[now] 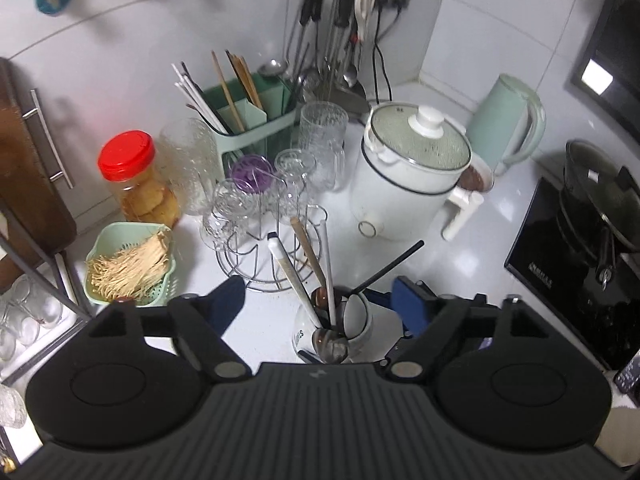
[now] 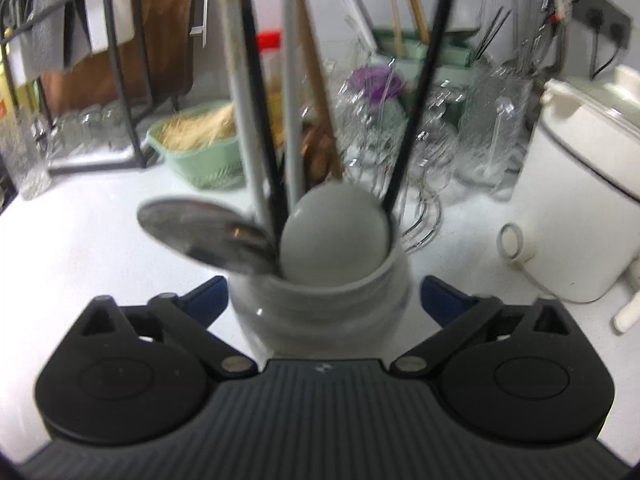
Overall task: Organize utensils
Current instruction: 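Set the jar down on the counter with the right gripper and withdraw both tools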
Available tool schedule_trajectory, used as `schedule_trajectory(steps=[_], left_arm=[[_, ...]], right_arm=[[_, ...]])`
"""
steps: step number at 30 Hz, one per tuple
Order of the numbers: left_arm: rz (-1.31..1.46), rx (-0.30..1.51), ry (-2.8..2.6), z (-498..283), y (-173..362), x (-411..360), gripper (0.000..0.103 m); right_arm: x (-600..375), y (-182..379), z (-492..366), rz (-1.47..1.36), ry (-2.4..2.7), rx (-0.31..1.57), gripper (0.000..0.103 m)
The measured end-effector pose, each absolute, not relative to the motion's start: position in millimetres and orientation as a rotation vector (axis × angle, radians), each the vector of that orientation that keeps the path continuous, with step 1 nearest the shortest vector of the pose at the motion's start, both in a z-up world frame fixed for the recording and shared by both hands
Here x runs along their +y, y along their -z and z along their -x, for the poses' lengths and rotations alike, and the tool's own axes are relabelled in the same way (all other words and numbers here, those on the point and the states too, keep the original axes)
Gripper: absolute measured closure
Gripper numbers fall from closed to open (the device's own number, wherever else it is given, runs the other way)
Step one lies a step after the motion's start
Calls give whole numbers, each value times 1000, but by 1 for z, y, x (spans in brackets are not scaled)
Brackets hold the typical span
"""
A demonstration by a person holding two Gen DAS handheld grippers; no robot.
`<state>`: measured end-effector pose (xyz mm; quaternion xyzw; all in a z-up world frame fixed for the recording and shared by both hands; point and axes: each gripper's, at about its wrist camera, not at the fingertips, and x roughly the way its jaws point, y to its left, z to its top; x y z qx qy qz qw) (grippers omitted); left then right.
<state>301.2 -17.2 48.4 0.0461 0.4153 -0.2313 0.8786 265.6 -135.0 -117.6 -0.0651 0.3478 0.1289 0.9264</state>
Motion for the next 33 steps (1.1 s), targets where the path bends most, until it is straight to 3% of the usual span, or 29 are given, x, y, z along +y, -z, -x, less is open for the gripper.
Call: schedule_trajectory(steps=[7, 23, 33], left_arm=[[-91, 797, 430, -274, -56, 4, 6], [-43, 696, 203, -224, -80, 40, 2], [64, 656, 44, -147, -86, 23, 1]], right_arm=[[-145, 96, -255, 80, -254, 710, 0], [-165, 1, -203, -29, -151, 652, 0], [-192, -61, -141, -67, -228, 569, 0]])
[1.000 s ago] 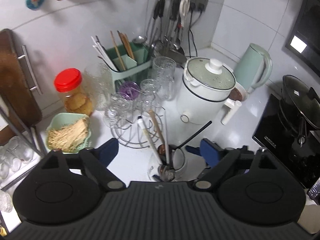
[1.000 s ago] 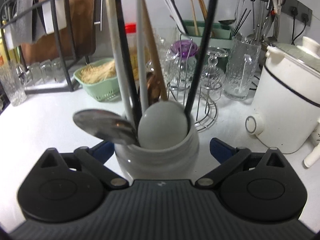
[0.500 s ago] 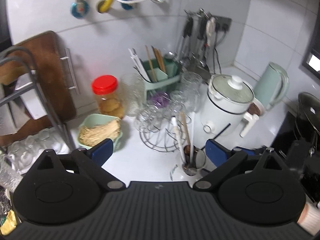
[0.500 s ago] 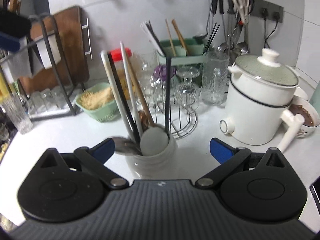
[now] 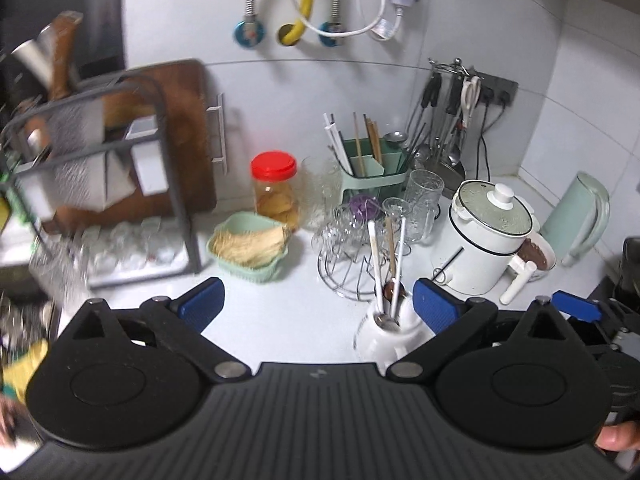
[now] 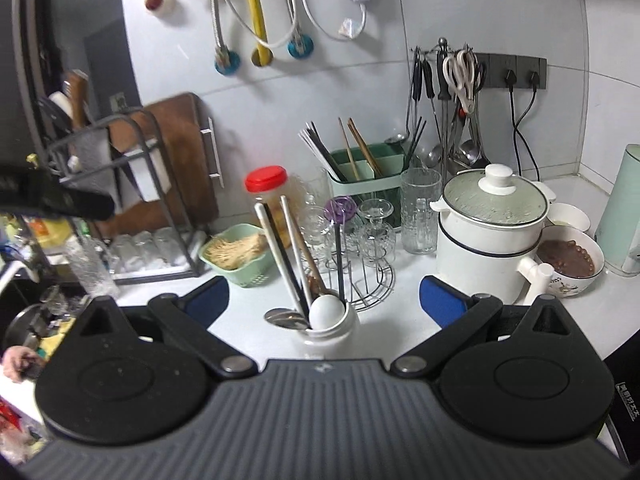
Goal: Organize utensils
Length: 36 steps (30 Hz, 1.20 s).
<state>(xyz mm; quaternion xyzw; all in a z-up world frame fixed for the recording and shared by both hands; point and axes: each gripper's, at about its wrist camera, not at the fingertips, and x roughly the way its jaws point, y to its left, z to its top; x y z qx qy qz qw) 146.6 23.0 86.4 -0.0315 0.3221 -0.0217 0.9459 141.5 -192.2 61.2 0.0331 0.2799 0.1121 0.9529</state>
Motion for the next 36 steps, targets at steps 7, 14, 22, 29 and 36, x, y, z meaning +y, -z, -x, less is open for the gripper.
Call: schedule_trajectory(steps=[7, 14, 22, 29, 36], left_arm=[[125, 656, -36, -89, -85, -7, 1], [139, 666, -90, -44, -74, -35, 1], [132, 655, -112, 0, -62, -54, 0], [149, 674, -147, 24, -48, -55, 0], [155, 678, -160, 41, -39, -58, 0]], right_arm=[[-222, -83, -97, -50, -271, 535, 0], [-244, -90, -62, -32, -265, 488, 0], [-258, -86, -32, -68, -312, 509, 0], [-259, -75, -11, -73, -341, 536, 0], [-261, -71, 0, -73, -358, 540, 0]])
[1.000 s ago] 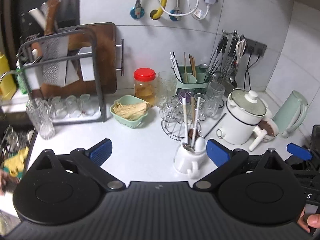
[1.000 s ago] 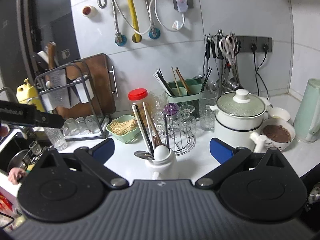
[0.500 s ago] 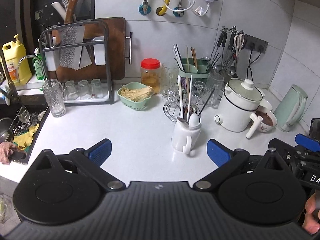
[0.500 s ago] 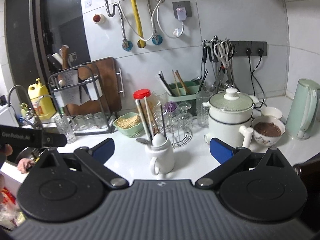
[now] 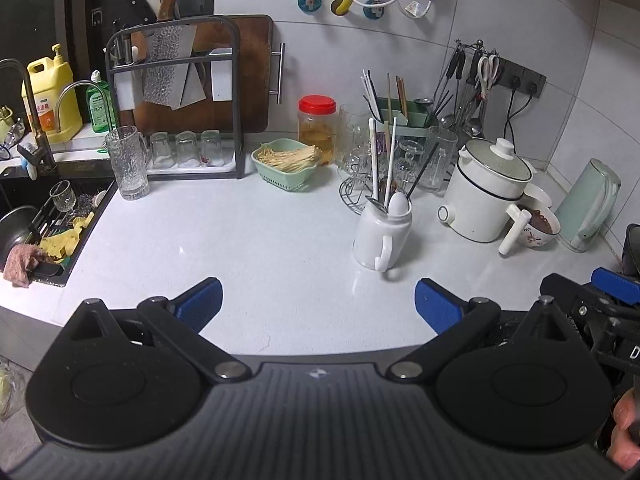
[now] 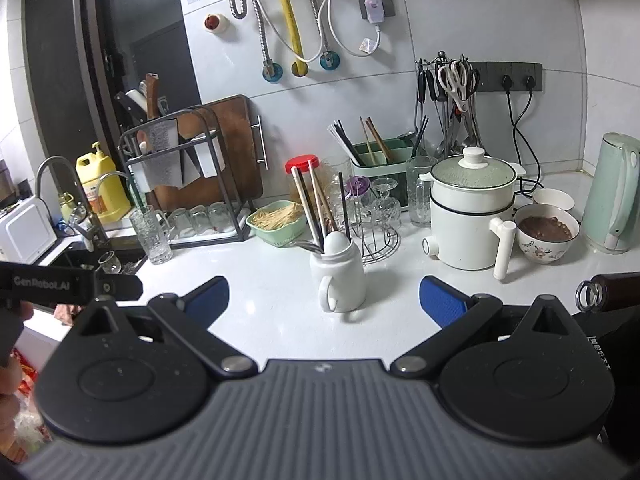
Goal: Organize utensils
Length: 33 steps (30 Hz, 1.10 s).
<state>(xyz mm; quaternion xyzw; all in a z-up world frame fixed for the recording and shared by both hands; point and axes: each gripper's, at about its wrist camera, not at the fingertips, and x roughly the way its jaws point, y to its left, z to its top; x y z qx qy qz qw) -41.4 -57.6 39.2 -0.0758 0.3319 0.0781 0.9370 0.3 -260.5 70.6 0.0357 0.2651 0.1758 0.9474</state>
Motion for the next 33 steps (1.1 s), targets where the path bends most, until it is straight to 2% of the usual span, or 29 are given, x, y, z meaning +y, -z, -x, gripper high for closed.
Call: schedule_trajectory(steps=[33], left_arm=[[171, 668, -128, 59, -37, -70, 0]], right_arm=[[-270, -67, 9, -87, -367, 532, 0]])
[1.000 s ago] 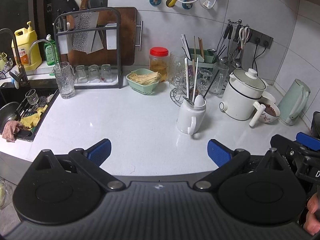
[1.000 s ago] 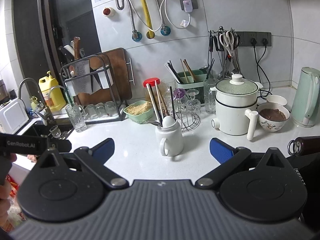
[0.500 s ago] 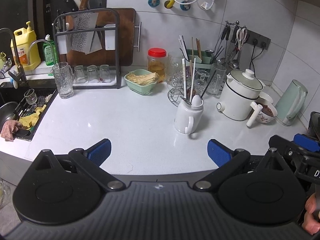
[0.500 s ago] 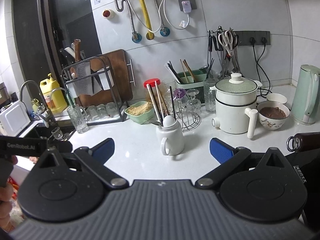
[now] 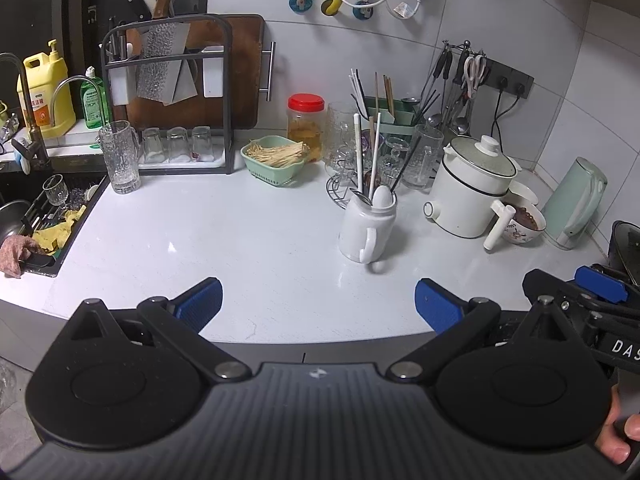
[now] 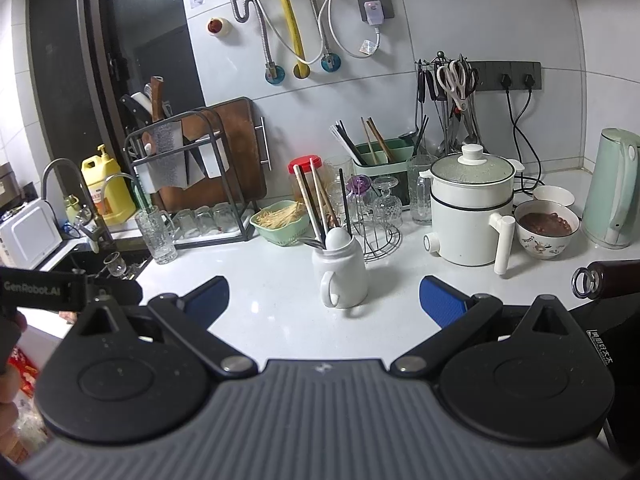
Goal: Organize utensils
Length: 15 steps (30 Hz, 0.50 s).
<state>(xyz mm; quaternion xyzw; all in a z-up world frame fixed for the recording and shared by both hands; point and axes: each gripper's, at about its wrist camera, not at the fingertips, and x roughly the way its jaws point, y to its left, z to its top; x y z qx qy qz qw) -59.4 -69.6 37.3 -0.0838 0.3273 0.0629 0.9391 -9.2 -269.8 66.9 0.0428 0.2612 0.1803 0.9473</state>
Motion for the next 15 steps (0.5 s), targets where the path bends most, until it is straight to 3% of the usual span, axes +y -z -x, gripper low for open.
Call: schedule_trajectory(steps=[15], left_arm=[[153, 704, -120, 53, -31, -78, 0]], right_arm=[[-274, -67, 2, -66, -373, 531, 0]])
